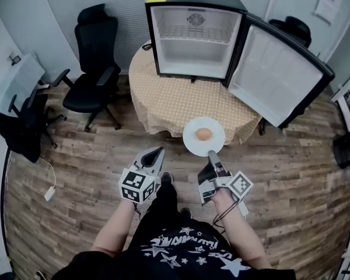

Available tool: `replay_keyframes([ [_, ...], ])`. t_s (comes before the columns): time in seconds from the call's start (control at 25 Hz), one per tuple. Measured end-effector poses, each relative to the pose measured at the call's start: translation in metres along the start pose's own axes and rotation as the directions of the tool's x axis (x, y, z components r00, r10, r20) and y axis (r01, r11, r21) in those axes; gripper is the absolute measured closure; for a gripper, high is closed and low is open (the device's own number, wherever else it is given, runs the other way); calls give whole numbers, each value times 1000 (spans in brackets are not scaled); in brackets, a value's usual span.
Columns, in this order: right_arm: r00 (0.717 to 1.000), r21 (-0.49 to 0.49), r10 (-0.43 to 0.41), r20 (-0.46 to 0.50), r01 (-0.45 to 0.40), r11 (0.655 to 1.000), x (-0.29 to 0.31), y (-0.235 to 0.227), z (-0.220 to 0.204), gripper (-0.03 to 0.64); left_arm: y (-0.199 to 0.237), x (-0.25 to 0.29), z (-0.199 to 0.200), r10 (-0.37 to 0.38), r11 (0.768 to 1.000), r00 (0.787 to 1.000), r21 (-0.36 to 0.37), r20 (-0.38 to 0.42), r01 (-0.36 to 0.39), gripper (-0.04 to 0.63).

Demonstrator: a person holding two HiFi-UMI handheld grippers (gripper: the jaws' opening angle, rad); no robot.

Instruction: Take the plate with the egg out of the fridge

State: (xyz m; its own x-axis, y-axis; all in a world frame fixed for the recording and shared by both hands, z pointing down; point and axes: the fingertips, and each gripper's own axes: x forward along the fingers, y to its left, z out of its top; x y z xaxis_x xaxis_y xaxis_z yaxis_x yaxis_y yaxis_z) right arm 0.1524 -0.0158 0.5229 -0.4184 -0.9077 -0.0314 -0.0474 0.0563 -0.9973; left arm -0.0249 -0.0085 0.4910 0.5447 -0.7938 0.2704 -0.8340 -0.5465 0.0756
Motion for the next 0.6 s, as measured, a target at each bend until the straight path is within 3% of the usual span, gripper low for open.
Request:
replay_keyframes([
  [0.28,999,3,11,-50,-11,1000,-28,-2,-13,581,-21,-32,-18,42,999,999,-6,-16,-42,588],
  [0.6,998,-18,13,-63,-14,1000,-28,0,-16,581,-26,-35,-16,30,1000,999,8,-11,-30,588],
])
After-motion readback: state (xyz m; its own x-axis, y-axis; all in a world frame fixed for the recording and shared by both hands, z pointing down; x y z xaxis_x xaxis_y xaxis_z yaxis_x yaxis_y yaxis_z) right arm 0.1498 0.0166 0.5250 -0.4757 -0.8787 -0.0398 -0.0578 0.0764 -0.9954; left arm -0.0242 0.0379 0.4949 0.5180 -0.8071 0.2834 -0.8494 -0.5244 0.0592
